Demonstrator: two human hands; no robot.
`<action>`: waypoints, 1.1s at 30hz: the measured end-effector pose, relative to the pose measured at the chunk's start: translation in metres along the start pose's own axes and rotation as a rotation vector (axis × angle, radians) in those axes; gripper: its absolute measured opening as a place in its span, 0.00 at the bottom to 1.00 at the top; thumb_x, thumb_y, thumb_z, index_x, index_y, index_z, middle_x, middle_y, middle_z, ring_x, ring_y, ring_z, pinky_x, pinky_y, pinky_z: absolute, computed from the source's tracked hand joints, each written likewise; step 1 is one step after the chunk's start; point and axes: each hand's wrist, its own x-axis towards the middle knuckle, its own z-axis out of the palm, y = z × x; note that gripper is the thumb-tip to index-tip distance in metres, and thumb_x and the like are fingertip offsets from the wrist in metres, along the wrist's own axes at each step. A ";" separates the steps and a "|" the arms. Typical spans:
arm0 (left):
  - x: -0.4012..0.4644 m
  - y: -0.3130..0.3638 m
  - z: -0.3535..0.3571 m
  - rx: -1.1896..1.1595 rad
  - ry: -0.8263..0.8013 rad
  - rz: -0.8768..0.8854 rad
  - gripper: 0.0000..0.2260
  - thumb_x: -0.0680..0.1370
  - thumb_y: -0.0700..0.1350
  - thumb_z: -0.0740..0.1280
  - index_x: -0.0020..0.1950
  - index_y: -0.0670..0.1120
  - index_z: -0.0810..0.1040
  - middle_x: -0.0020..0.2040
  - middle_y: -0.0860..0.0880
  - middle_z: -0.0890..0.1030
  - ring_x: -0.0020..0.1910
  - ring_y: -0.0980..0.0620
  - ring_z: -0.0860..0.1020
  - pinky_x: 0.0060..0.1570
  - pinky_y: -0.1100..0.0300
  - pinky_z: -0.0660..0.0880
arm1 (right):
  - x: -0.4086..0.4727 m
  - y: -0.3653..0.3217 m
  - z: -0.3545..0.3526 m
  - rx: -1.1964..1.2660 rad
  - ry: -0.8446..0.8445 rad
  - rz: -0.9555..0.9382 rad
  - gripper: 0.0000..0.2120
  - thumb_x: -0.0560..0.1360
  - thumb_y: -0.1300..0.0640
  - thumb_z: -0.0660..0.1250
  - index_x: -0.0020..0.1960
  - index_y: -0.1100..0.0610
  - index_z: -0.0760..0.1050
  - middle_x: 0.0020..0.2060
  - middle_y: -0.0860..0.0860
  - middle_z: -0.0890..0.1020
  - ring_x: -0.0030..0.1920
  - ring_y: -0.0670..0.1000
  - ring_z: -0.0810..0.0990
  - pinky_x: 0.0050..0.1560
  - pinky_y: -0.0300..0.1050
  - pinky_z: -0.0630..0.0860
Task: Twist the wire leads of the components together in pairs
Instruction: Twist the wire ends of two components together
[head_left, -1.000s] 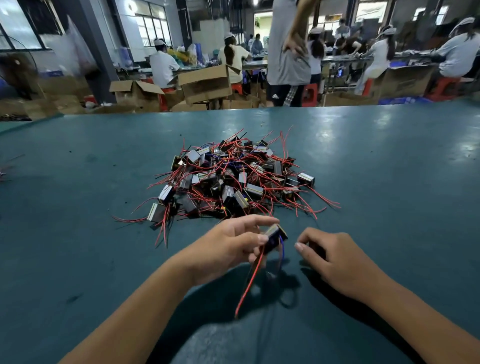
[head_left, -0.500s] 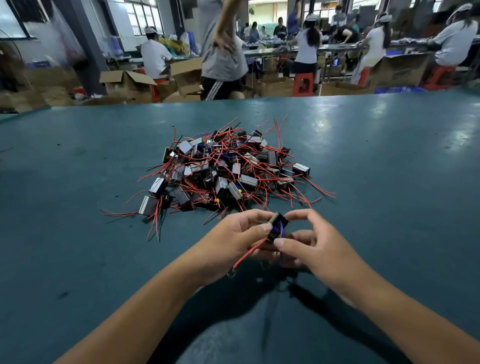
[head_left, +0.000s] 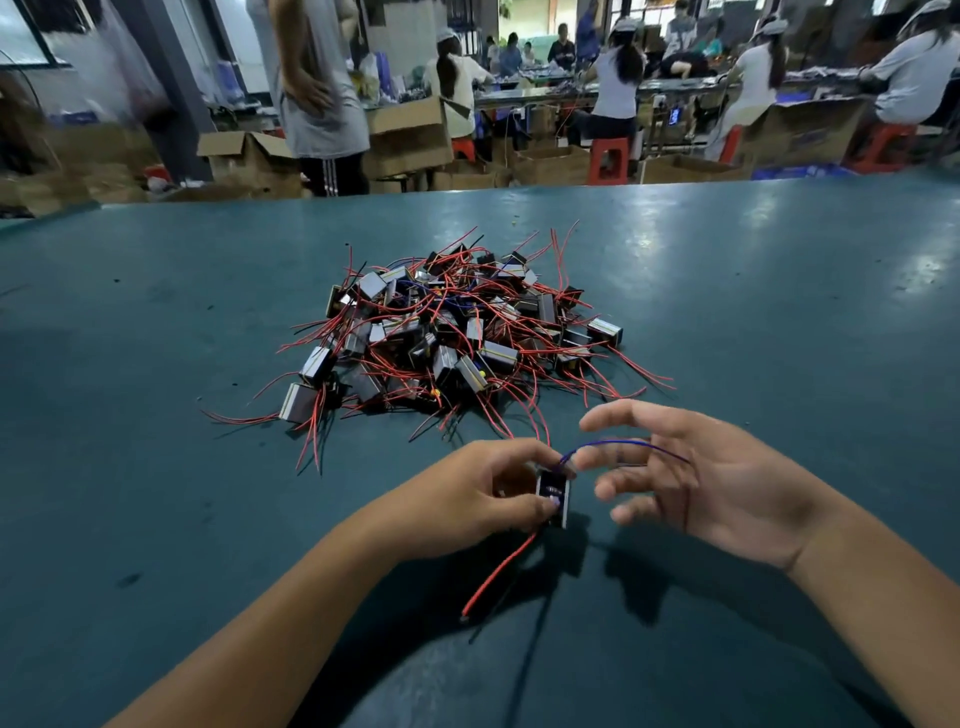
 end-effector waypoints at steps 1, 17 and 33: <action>0.000 -0.001 0.000 0.053 0.014 0.014 0.09 0.80 0.42 0.70 0.60 0.49 0.78 0.43 0.48 0.80 0.39 0.56 0.74 0.42 0.62 0.73 | 0.000 0.000 -0.002 0.012 -0.019 -0.024 0.18 0.76 0.47 0.64 0.59 0.58 0.79 0.54 0.62 0.82 0.46 0.56 0.84 0.42 0.50 0.83; -0.003 -0.006 -0.001 0.478 0.187 -0.097 0.19 0.72 0.63 0.73 0.44 0.48 0.78 0.36 0.52 0.78 0.35 0.55 0.74 0.35 0.58 0.70 | 0.025 0.019 -0.001 -0.185 0.416 -0.350 0.22 0.77 0.46 0.61 0.66 0.56 0.72 0.42 0.60 0.83 0.39 0.55 0.81 0.33 0.46 0.79; -0.005 0.000 -0.011 0.776 0.064 0.316 0.11 0.76 0.52 0.73 0.55 0.48 0.82 0.50 0.51 0.80 0.53 0.52 0.73 0.55 0.54 0.70 | 0.118 -0.029 0.010 -1.494 0.452 -0.521 0.04 0.79 0.56 0.66 0.49 0.54 0.79 0.41 0.50 0.83 0.41 0.53 0.80 0.45 0.50 0.77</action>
